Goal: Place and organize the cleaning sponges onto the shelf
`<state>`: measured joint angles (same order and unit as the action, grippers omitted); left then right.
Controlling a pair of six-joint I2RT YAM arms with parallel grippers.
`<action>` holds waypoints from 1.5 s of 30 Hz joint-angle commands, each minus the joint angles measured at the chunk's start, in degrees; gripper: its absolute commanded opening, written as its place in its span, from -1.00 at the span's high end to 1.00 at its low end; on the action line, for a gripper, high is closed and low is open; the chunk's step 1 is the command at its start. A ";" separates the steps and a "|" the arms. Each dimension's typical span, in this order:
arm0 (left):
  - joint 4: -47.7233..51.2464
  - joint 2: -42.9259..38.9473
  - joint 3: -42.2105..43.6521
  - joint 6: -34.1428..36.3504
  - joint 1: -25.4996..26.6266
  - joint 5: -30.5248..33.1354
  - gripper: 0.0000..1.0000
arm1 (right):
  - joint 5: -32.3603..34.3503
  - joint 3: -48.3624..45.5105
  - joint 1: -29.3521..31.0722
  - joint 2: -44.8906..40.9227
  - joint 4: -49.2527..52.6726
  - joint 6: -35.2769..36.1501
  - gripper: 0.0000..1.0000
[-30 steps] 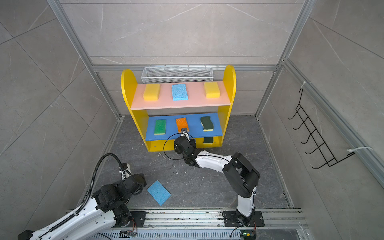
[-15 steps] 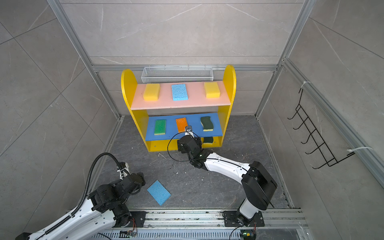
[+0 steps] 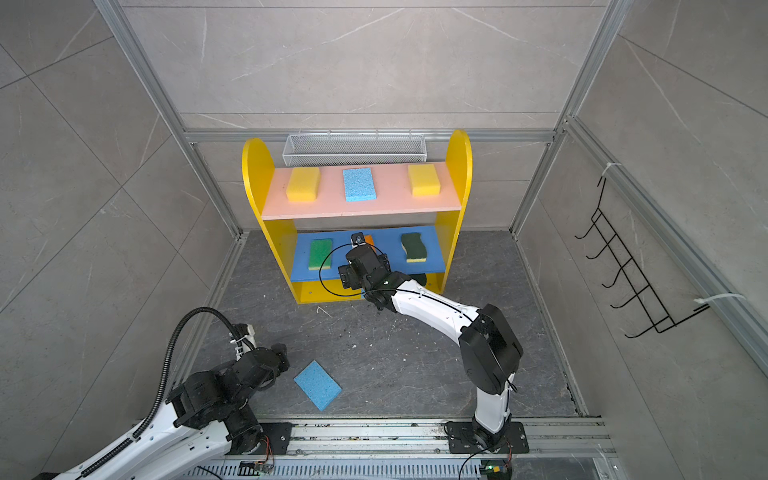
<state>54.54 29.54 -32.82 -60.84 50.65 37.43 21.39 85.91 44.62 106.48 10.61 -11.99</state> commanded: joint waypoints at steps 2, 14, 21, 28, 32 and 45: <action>1.71 -0.55 -2.42 0.59 0.15 1.59 -0.75 | -0.23 4.54 -1.10 2.57 5.76 -0.84 -0.98; 3.50 0.96 -3.56 -0.59 0.15 3.25 -0.76 | -4.73 8.56 -3.59 7.30 6.48 -1.20 -0.98; 4.76 0.78 -4.52 -0.95 0.20 4.38 -0.76 | -5.62 11.38 -4.53 10.31 7.10 -1.33 -0.98; 5.41 0.65 -4.38 -1.75 0.19 4.76 -0.76 | -4.75 15.33 -4.89 13.61 9.59 -1.11 -0.94; 5.58 0.68 -4.30 -1.85 0.15 4.85 -0.76 | -3.40 15.58 -4.91 14.10 9.84 -1.04 -0.90; 5.67 0.70 -4.34 -1.44 0.15 4.07 -0.76 | 3.92 14.51 -4.87 14.19 11.58 -6.55 -0.63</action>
<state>58.96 30.09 -35.48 -61.78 50.65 40.40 22.46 100.20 39.83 118.93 18.96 -16.14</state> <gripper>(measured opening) 0.880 0.817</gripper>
